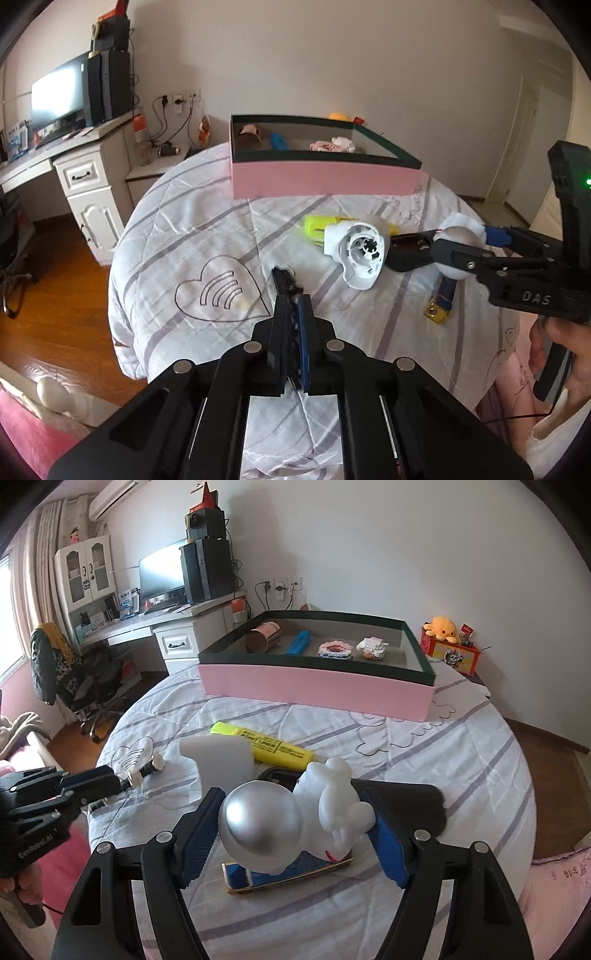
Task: Organize rigid objects
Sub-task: 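Grasp the black hair clip with the left gripper while the right grasps the white astronaut figure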
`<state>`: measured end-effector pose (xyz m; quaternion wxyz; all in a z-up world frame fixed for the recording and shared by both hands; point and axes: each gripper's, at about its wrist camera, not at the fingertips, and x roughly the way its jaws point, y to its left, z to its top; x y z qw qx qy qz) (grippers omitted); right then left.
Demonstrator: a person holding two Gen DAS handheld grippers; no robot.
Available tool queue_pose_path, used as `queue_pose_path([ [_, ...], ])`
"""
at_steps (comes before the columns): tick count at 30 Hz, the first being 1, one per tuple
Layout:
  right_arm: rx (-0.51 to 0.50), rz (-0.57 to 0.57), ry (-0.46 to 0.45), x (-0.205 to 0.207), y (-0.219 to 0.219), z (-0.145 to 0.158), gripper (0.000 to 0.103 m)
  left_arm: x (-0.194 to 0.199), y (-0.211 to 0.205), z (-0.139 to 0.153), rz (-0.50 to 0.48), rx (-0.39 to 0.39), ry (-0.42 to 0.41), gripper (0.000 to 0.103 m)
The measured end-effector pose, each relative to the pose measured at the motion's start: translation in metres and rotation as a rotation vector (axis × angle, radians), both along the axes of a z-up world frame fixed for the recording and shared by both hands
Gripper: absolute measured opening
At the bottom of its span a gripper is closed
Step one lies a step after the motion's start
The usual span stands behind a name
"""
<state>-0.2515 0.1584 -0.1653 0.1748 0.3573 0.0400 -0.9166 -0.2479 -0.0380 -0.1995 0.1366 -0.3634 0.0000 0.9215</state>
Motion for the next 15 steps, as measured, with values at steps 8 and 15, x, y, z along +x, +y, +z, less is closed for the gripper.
queue_pose_path([
  [8, -0.012, 0.011, -0.008, 0.003, 0.007, -0.003, 0.076, -0.004, 0.008, -0.016, 0.056, -0.101, -0.041, 0.062],
  [15, -0.024, 0.012, -0.010, 0.001, 0.009, -0.003, 0.076, -0.008, 0.017, -0.026, 0.036, -0.116, -0.039, 0.025],
])
